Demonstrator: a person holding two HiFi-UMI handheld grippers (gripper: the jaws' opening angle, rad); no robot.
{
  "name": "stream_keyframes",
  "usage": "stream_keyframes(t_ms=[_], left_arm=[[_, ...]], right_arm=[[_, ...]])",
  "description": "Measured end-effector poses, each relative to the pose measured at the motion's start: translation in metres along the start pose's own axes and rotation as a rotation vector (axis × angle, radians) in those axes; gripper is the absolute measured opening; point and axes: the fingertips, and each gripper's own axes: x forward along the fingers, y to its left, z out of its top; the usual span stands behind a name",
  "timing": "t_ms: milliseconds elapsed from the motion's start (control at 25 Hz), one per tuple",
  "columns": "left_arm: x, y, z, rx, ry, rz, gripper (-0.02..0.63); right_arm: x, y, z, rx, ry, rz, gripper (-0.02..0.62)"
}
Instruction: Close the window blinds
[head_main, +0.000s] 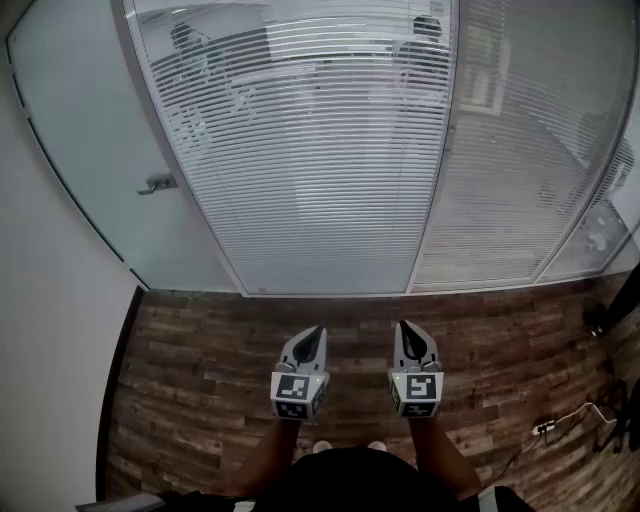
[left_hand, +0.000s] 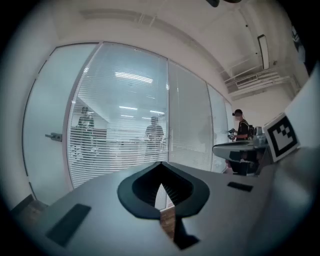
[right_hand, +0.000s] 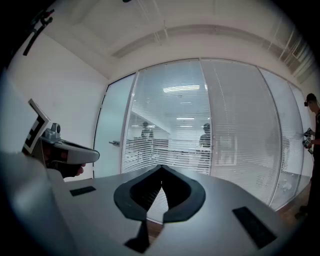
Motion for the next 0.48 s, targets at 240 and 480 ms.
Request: stream_keyframes(t_ms=[240,480], left_arm=[[-0.004,0.011,-0.008,0.015,0.02,0.003,0.0],[-0.004,0.012,0.001,0.016,0.011,-0.002,0.0]], right_arm=[[0.003,0.015,0.009,-0.036,-0.021,0.01,0.003],[0.004,0.016,0.006,-0.037,-0.023,0.001,0.003]])
